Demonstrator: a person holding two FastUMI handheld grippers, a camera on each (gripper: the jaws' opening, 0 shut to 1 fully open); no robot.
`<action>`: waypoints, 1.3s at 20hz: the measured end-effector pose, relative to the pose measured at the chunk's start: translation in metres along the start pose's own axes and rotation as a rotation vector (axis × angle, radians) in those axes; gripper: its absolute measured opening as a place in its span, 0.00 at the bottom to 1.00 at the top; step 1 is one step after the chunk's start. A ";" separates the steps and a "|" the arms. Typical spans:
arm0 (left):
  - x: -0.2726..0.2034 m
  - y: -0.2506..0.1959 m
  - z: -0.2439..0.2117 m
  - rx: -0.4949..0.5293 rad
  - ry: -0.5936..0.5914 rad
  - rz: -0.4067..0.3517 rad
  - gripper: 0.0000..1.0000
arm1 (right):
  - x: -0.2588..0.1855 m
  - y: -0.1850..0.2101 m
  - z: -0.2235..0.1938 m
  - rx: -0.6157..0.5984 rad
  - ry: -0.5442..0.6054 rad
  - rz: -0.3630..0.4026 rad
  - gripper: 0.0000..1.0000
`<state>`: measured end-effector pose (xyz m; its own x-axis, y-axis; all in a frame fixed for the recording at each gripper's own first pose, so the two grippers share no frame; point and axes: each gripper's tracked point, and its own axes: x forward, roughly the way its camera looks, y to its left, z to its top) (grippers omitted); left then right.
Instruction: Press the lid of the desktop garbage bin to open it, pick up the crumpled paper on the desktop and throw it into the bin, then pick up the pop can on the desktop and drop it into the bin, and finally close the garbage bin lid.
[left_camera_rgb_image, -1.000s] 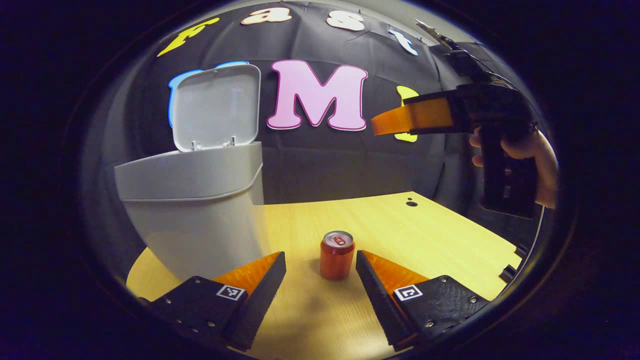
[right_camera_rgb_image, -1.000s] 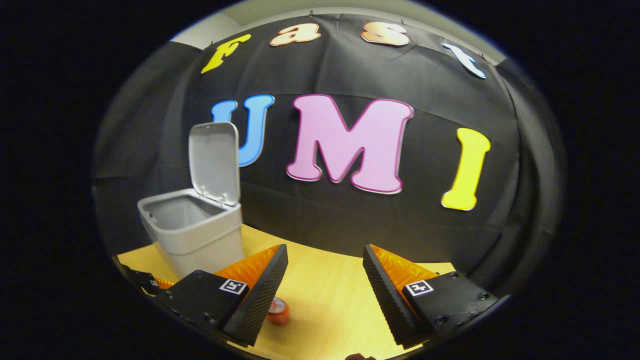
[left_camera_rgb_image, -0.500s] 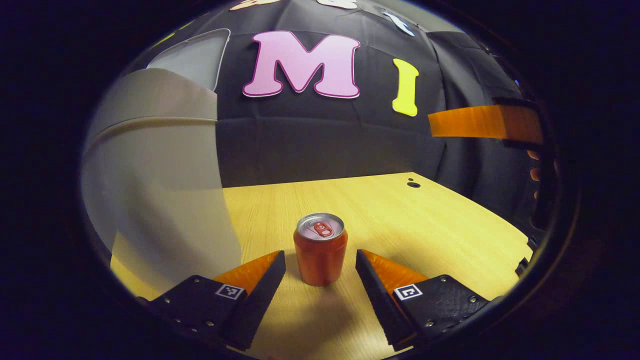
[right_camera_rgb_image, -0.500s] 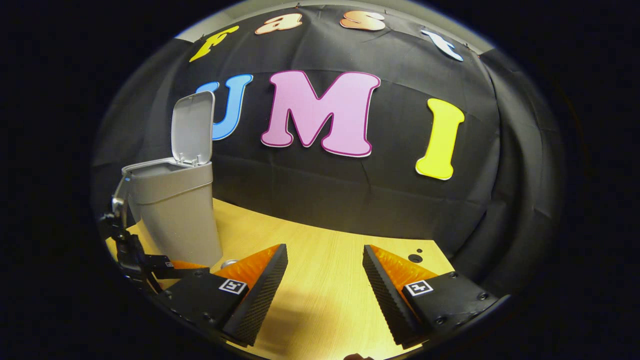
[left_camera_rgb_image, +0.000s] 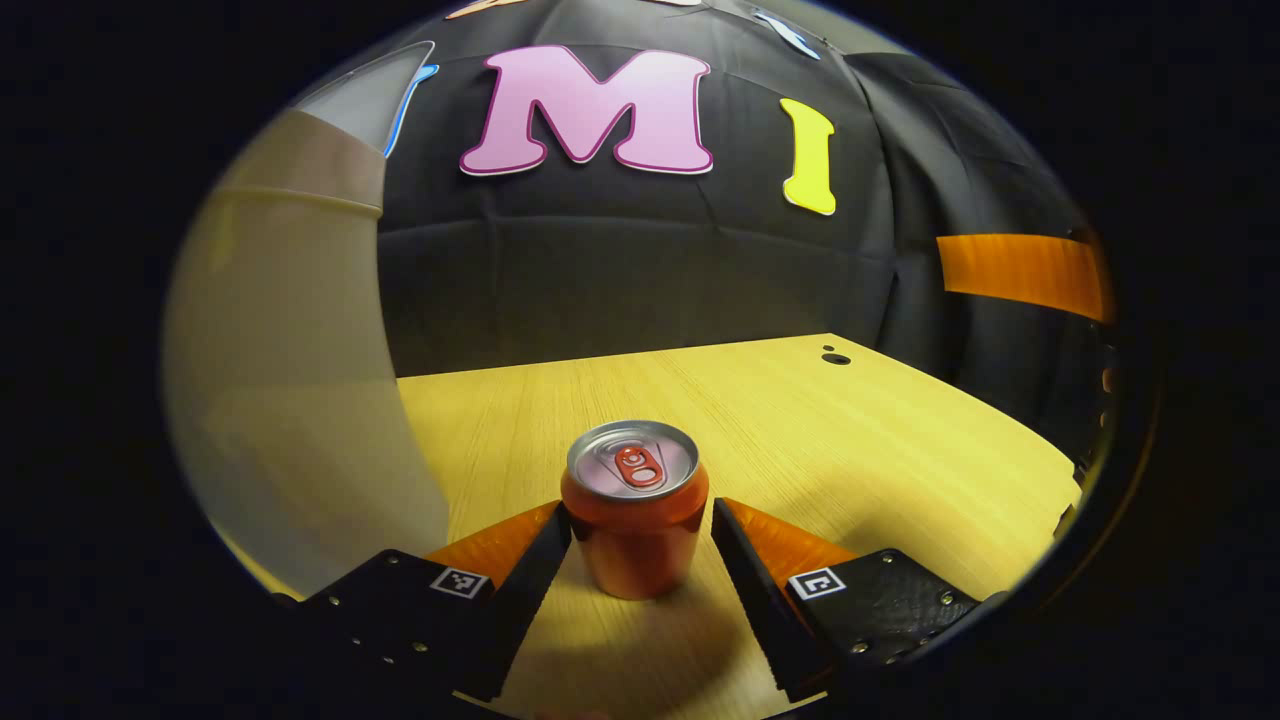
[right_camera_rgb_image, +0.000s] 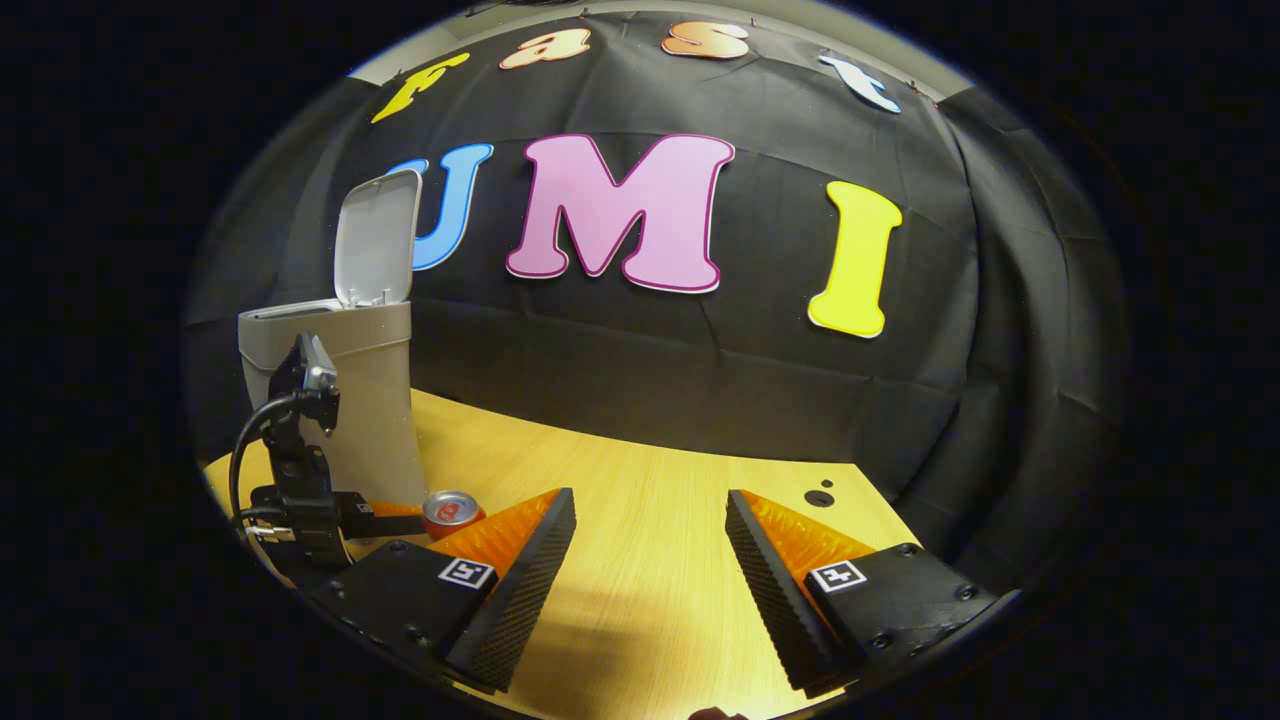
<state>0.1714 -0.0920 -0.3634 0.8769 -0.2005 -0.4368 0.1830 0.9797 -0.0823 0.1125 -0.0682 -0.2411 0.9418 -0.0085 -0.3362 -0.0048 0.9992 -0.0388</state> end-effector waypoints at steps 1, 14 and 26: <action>0.002 0.000 0.001 0.002 -0.006 0.000 0.94 | 0.000 -0.002 -0.003 0.000 0.005 -0.006 0.98; 0.003 0.002 0.002 0.000 0.005 0.005 0.86 | -0.002 -0.006 -0.016 0.018 0.042 -0.022 0.98; -0.092 0.008 0.161 0.134 -0.127 -0.003 0.86 | -0.016 -0.014 0.067 -0.008 0.035 -0.026 0.98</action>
<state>0.1639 -0.0669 -0.1799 0.9236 -0.2115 -0.3198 0.2363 0.9709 0.0402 0.1198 -0.0792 -0.1724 0.9293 -0.0360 -0.3677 0.0168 0.9983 -0.0552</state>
